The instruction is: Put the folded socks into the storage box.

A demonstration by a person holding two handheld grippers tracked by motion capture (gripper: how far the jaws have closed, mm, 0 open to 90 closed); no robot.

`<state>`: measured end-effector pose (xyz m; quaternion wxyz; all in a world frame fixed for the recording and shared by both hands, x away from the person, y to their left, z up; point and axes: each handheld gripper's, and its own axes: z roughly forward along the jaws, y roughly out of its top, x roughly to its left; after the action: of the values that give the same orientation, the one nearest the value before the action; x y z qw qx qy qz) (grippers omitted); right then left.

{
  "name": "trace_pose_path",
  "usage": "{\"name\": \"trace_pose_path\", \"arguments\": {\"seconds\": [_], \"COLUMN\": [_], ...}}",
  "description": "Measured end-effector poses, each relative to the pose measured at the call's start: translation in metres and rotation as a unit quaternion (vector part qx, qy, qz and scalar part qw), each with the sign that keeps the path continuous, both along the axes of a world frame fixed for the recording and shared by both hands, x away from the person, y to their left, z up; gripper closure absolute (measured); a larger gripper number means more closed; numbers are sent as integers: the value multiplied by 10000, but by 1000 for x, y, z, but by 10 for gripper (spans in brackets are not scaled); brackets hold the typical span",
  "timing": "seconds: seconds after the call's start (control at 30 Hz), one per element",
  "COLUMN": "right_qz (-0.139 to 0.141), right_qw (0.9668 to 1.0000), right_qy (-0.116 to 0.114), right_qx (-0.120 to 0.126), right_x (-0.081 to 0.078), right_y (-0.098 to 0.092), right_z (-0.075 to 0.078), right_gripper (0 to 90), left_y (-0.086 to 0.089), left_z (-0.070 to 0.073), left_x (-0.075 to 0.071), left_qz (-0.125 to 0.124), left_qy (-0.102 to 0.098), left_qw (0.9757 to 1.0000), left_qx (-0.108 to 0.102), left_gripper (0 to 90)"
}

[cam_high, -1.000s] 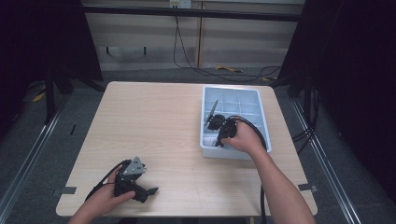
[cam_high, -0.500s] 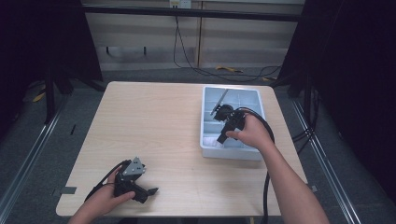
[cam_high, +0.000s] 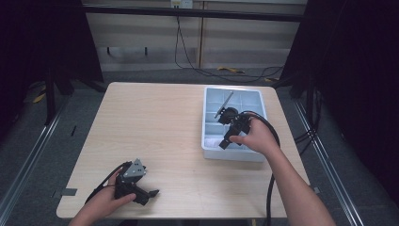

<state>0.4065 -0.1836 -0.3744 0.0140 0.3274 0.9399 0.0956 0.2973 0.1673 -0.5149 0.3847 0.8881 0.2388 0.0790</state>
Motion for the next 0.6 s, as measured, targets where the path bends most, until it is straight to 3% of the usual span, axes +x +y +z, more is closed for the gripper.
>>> {"name": "trace_pose_path", "arguments": {"seconds": [0.6], "right_qz": [-70], "right_qw": [9998], "right_qy": [-145], "right_qx": [125], "right_x": [-18], "right_y": [-16], "right_z": [9], "right_gripper": [263], "left_y": [0], "left_z": [0], "left_x": [0], "left_qz": [9], "left_qy": [13], "left_qw": [10000], "left_qx": [-11], "left_gripper": [0]}}
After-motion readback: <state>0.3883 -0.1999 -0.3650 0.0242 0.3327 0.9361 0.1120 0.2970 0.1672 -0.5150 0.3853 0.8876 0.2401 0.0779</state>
